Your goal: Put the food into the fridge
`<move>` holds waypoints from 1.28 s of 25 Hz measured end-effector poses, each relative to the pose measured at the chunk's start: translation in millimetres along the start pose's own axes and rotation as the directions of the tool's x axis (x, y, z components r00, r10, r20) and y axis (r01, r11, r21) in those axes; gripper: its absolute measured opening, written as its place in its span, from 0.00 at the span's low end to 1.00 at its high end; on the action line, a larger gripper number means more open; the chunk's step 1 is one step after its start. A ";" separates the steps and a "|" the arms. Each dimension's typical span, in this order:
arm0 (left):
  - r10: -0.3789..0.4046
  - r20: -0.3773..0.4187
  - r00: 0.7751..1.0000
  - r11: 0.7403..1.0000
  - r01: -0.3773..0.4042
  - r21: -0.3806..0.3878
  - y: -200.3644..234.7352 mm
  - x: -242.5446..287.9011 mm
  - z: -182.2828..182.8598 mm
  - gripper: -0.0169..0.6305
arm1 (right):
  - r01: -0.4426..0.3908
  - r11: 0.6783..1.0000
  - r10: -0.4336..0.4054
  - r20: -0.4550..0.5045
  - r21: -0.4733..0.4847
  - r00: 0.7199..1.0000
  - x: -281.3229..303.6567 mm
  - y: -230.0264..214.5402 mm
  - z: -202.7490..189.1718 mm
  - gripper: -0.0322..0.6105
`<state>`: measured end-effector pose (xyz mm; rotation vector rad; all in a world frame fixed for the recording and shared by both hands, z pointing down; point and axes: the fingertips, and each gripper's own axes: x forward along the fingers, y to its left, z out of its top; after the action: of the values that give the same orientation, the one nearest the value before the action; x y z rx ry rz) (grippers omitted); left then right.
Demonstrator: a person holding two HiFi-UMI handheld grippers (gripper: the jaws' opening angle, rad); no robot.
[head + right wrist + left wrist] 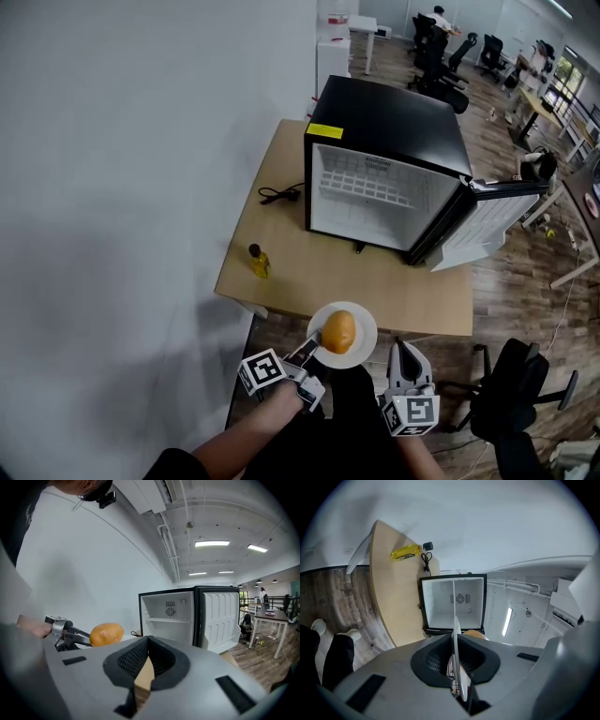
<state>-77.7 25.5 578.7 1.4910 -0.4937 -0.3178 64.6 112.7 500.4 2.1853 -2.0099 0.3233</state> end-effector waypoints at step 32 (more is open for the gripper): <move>-0.029 0.123 0.992 0.999 0.028 0.016 -53.4 155.7 103.6 0.07 | -0.111 0.994 0.112 0.053 -0.012 0.992 185.1 -89.3 69.3 0.14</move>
<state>10.0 -144.8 544.9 1.4992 -0.5747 -0.4317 171.3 -75.4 484.7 2.1028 -2.1628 0.2711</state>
